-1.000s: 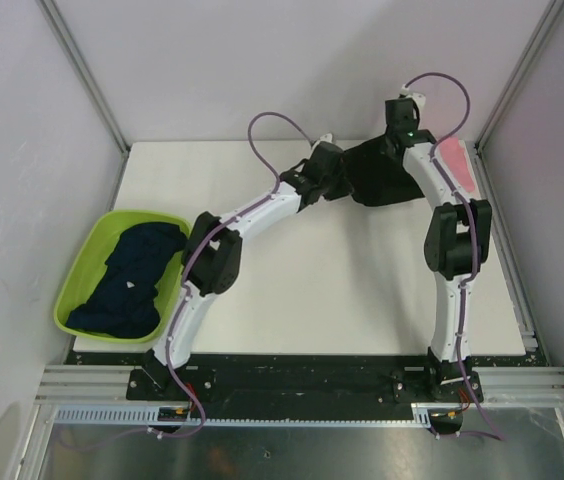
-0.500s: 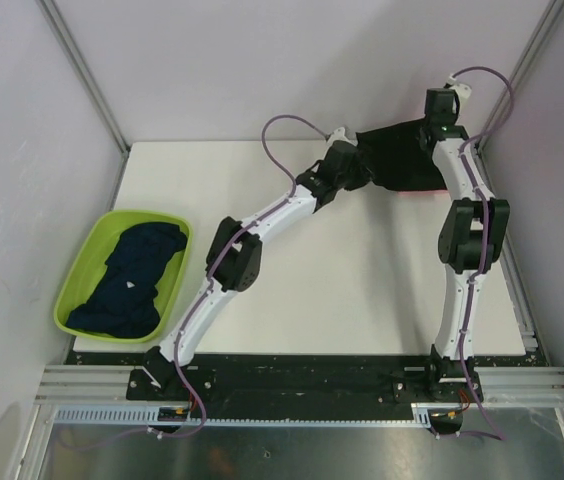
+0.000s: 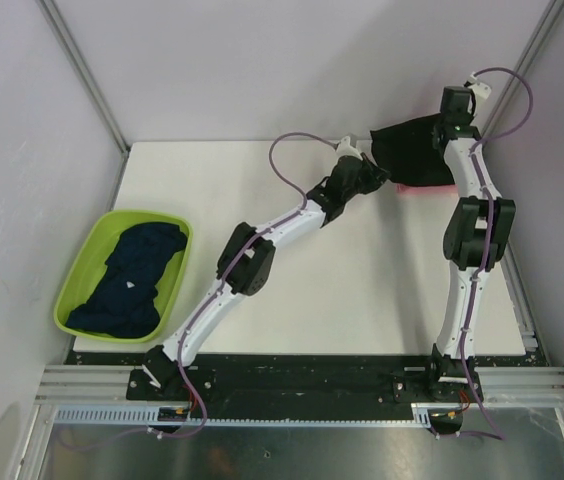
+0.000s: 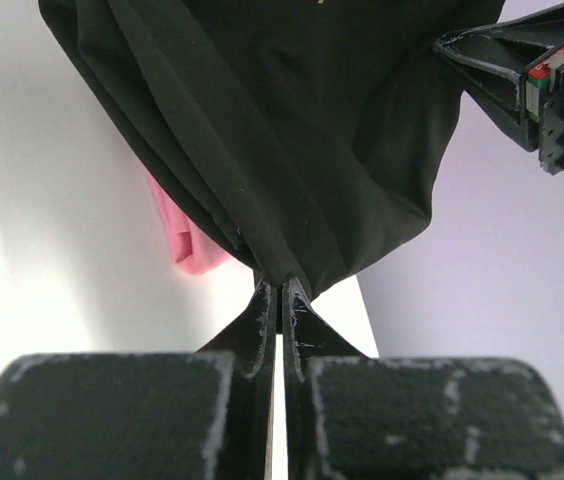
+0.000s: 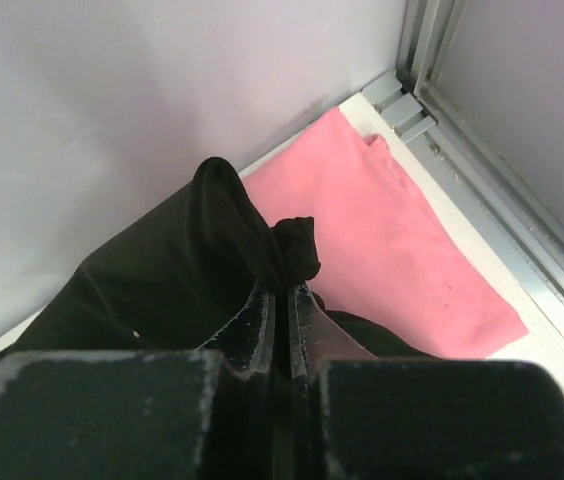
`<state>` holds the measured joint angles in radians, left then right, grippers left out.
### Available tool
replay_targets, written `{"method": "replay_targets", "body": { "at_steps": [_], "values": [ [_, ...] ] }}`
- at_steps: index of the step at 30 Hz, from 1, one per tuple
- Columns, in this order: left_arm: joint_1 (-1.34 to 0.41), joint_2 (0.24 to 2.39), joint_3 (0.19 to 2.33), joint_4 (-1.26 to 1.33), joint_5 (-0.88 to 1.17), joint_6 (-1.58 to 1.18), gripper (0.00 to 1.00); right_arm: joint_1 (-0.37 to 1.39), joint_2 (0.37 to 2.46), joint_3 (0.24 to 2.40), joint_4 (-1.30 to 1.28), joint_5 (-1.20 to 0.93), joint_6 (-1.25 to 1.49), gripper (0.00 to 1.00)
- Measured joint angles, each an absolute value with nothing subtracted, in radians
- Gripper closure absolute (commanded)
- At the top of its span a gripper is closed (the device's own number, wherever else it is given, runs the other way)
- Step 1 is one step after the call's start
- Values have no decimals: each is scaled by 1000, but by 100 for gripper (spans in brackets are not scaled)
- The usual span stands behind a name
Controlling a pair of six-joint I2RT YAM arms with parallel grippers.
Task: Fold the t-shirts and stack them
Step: Put the neatly folded tshirt into the corner of the board with both arms
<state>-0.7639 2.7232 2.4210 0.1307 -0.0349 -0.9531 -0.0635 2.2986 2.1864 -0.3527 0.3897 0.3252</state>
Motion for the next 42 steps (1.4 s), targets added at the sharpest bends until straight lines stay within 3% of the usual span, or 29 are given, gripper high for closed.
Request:
{"method": "replay_targets", "body": {
  "at_steps": [19,42],
  "values": [
    [-770,2862,2505,353,-107,-1031,100,-100,2354,2202,-292,438,339,100],
    [-803,2976,2557,439,-210,-1100,100,-125,2407,2202,-212,468,310,100]
  ]
}}
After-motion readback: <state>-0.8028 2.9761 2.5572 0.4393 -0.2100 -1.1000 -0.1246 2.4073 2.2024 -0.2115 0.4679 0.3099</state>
